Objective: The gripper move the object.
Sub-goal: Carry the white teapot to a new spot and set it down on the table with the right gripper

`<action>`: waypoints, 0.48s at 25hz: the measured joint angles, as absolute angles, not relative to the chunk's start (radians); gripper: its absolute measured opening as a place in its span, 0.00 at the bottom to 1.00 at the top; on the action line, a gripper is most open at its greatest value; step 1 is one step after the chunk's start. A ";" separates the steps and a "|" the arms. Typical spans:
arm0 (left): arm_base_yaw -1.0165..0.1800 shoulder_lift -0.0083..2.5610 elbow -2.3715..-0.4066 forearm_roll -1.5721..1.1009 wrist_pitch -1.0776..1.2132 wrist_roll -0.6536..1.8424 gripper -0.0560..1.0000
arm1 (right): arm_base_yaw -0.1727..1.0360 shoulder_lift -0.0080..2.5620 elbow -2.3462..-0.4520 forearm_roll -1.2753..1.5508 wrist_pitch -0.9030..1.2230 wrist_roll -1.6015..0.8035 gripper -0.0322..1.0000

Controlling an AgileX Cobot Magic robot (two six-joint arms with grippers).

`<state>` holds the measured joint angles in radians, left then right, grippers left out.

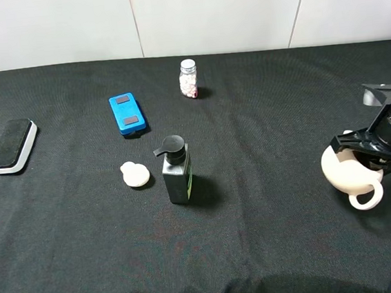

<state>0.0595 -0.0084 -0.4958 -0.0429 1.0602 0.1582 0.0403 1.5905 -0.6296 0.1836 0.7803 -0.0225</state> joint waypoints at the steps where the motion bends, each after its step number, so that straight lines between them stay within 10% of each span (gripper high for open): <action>1: 0.059 -0.008 -0.496 -0.043 1.060 0.158 0.99 | 0.040 1.577 -0.630 0.184 0.789 -0.023 0.12; 12: 0.059 -0.008 -0.496 -0.043 1.060 0.158 0.99 | 0.040 1.498 -0.701 0.202 0.911 -0.019 0.12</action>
